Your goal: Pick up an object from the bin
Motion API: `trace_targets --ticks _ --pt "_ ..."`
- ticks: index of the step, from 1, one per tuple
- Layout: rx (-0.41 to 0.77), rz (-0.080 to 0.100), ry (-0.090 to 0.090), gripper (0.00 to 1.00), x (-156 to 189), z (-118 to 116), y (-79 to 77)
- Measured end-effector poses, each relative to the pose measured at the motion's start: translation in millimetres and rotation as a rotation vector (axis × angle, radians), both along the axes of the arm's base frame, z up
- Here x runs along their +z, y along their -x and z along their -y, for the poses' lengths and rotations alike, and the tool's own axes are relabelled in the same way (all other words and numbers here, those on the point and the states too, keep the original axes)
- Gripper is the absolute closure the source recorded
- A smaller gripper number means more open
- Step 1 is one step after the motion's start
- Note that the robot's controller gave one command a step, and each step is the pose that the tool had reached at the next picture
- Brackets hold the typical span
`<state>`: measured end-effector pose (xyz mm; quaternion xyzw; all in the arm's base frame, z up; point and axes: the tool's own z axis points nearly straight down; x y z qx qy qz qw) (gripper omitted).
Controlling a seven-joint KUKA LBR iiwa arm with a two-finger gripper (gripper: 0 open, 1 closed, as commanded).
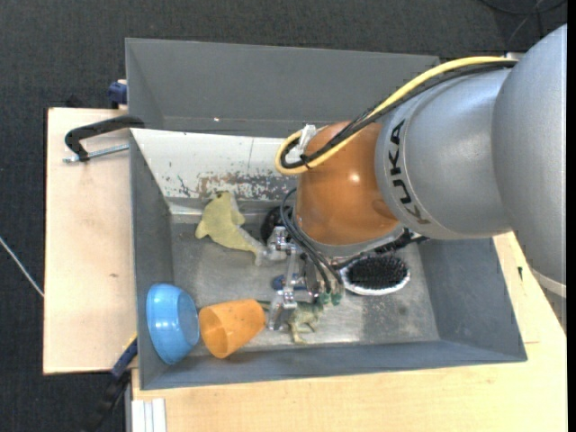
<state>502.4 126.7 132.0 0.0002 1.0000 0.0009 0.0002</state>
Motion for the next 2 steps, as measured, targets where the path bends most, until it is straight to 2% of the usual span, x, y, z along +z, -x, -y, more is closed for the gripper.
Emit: trace_targets --ticks 1,2 --pt "-0.112 -0.003 0.000 0.00 -56.7 -6.7 12.2" --pt "-0.113 -0.001 0.000 1.00 -55.6 -6.3 11.3"
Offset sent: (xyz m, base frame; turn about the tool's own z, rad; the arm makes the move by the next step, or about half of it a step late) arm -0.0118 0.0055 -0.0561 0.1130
